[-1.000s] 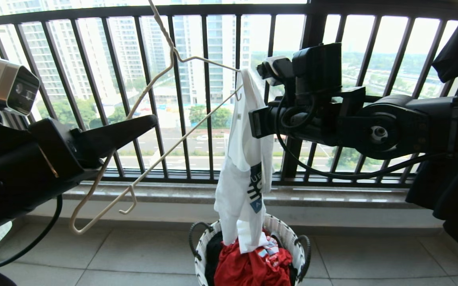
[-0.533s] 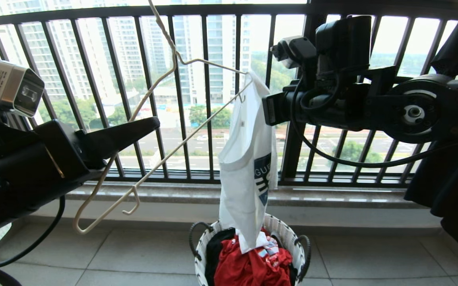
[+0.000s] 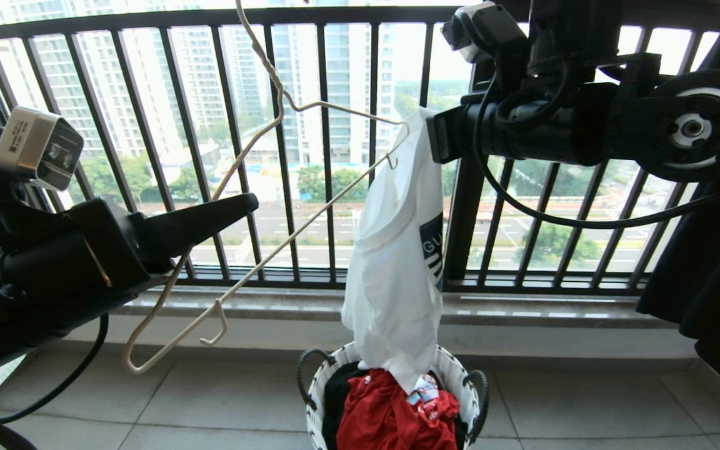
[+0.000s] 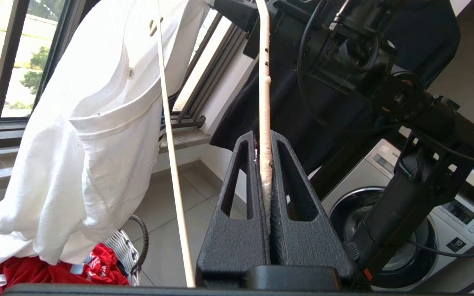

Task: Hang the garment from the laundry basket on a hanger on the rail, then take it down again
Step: Hang the clothes on the clothes rack

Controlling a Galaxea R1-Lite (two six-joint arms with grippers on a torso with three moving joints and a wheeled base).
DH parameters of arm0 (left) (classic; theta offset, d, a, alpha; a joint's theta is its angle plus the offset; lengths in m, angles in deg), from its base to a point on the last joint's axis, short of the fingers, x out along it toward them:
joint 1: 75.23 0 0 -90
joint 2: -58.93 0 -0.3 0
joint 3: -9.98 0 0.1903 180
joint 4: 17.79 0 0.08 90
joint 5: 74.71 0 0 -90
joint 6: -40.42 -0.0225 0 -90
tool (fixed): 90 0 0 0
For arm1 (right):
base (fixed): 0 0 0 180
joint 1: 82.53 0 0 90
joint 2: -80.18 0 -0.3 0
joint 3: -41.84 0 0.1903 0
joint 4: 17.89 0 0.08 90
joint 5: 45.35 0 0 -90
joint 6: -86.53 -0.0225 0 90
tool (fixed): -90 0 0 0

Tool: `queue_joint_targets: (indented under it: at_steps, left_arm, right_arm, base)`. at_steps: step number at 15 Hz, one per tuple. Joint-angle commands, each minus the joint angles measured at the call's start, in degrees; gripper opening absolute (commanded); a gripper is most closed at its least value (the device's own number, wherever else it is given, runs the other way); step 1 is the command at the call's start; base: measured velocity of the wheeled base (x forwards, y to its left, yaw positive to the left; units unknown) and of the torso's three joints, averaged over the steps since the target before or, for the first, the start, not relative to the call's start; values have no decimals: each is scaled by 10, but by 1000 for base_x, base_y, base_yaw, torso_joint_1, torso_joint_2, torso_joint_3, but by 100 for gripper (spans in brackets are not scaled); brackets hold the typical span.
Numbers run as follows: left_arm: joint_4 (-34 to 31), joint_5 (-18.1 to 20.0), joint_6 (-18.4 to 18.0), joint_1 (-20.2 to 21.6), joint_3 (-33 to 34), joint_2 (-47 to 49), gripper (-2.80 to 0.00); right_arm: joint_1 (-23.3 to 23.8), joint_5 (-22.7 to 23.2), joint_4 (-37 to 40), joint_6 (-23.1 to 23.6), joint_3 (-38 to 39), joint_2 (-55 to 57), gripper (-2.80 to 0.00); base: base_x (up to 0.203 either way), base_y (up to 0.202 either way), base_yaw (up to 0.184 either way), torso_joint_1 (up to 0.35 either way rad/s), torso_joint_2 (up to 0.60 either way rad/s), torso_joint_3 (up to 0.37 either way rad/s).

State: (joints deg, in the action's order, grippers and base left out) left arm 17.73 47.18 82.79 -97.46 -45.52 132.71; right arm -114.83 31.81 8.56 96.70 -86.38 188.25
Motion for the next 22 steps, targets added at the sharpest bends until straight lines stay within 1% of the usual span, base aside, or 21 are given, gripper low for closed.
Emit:
queue_joint_targets:
  at_steps: [1, 3, 5, 9, 10, 11, 12, 13, 14, 17, 20, 22]
  left_arm:
    - [3, 2, 3, -20, 7, 3, -280]
    - [2, 2, 3, -36, 9, 4, -280]
    - [0, 0, 3, -51, 13, 10, -280]
    - [0, -5, 1, -53, 9, 33, -280]
    - [0, -8, -9, -52, 9, 40, -280]
    - [0, -19, -26, -52, 8, 49, -280]
    - [0, -39, -43, -52, 7, 59, -280]
    - [0, -54, -51, -51, 1, 65, -280]
    - [0, -60, -53, -51, -1, 69, -280]
    - [0, -60, -53, -51, -1, 81, -280]
    - [-1, -59, -52, -54, 1, 85, -280]
    - [-1, -54, -49, -56, 3, 86, -280]
  right_arm:
    - [0, -1, 23, 2, -63, 17, -280]
    - [-1, 0, 36, 25, -74, 24, -280]
    - [-5, 0, 35, 26, -74, 24, -280]
    - [-12, -1, 35, 25, -73, 13, -280]
    - [-14, -1, 36, 25, -71, 6, -280]
    - [-17, -1, 36, 24, -67, -2, -280]
    - [-18, 0, 37, 23, -61, -12, -280]
    - [-18, 0, 37, 22, -53, -21, -280]
    - [-20, 1, 36, 22, -38, -32, -280]
    - [-54, 1, 33, 21, -6, -53, -280]
    - [-96, -2, 32, 22, -11, -42, -280]
    - [-120, -15, 31, 22, -30, -24, -280]
  base:
    - [0, 0, 0, 0, 0, 0]
    - [0, 0, 0, 0, 0, 0]
    - [0, 0, 0, 0, 0, 0]
    - [0, 0, 0, 0, 0, 0]
    - [0, 0, 0, 0, 0, 0]
    - [0, 0, 0, 0, 0, 0]
    - [0, 0, 0, 0, 0, 0]
    - [0, 0, 0, 0, 0, 0]
    - [0, 0, 0, 0, 0, 0]
    - [0, 0, 0, 0, 0, 0]
    - [0, 0, 0, 0, 0, 0]
    - [0, 0, 0, 0, 0, 0]
